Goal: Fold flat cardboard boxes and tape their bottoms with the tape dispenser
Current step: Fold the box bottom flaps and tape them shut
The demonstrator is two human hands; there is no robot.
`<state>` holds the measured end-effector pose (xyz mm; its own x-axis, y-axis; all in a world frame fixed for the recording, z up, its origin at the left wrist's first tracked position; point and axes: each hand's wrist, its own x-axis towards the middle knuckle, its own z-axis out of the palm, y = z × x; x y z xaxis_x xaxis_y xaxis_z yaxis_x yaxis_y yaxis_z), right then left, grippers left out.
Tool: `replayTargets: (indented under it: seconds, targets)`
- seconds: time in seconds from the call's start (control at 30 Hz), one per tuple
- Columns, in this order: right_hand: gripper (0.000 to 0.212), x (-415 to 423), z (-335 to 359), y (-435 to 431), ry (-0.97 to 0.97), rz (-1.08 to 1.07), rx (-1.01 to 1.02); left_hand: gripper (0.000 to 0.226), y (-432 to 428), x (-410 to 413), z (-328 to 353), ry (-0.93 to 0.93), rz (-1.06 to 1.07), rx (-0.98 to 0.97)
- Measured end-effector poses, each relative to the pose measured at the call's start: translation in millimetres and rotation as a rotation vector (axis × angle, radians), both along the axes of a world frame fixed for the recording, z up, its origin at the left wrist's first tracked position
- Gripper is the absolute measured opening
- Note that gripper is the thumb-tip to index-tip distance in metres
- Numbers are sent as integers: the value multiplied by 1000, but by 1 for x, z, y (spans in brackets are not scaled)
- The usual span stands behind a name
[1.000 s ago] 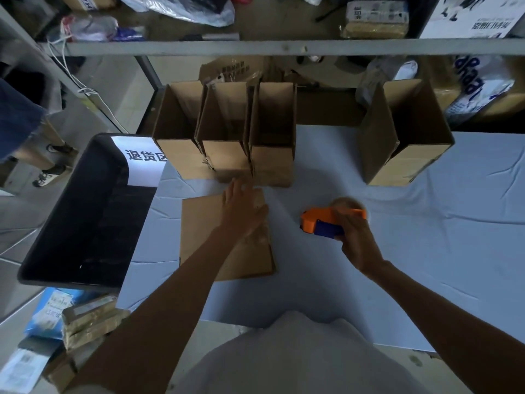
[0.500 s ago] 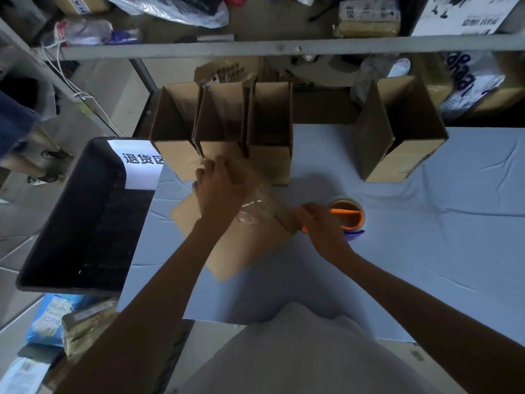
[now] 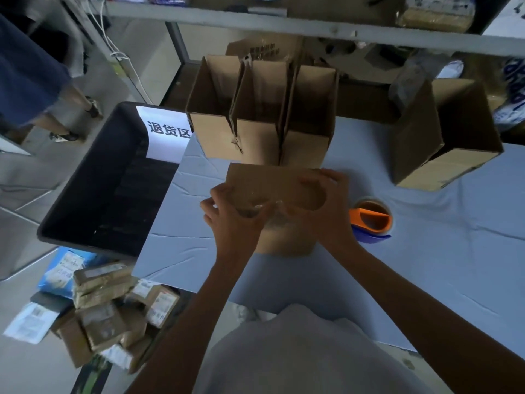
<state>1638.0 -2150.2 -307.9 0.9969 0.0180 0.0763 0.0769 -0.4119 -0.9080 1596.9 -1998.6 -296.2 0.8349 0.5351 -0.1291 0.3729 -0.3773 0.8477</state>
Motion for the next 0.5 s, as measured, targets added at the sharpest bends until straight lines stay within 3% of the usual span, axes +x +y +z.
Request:
replayTargets:
  seconds: [0.1,0.3,0.5]
  targets:
    - [64,-1,3,1,32,-40,11,84,1,1,2,25,2,-12]
    - [56,1,-1,4,75,-91,22,55,9,-1,-1,112,-22,-24]
    - [17,3,2,1,71,-133,80,46,19,6,4,177,-76,21]
